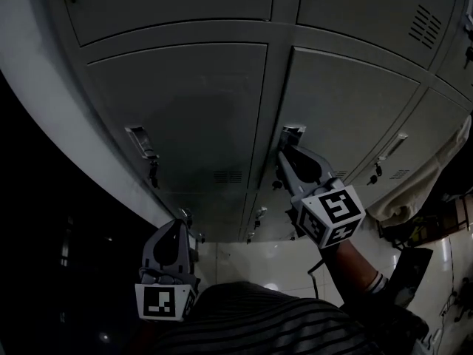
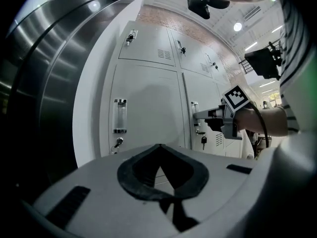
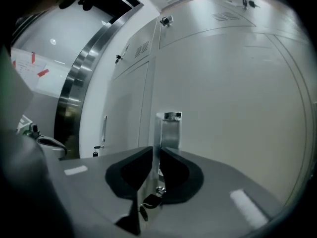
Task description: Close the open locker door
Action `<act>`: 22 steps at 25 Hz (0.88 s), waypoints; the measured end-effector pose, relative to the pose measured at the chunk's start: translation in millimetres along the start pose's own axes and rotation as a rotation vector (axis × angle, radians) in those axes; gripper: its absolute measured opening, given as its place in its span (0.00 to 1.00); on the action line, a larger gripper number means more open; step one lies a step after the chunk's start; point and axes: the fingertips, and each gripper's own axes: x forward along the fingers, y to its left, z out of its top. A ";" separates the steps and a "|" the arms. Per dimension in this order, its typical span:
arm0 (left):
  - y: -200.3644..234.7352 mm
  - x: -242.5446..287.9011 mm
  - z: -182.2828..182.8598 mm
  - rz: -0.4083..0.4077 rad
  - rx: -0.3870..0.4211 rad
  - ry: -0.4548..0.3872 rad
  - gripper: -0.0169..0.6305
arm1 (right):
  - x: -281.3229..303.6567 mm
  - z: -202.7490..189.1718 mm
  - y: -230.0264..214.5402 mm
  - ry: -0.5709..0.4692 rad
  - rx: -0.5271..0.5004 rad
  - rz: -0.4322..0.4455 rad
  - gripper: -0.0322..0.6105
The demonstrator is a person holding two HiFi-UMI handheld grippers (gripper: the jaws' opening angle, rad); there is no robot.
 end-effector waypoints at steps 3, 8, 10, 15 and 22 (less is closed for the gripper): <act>9.7 4.1 0.6 0.024 0.003 0.011 0.03 | 9.4 4.0 -3.7 0.000 0.004 -0.003 0.12; 11.5 13.2 3.1 0.027 0.010 0.002 0.03 | 13.0 4.3 -2.1 -0.002 -0.006 0.019 0.11; 7.0 17.2 4.1 0.017 0.010 0.000 0.03 | 12.9 3.8 -1.6 -0.002 -0.005 0.029 0.11; -12.6 26.6 5.4 -0.034 0.020 0.004 0.03 | 3.0 -2.2 -2.1 0.031 -0.001 0.033 0.21; -48.0 33.5 5.8 -0.106 0.017 0.000 0.03 | -40.5 -9.4 -8.9 0.043 -0.001 0.005 0.26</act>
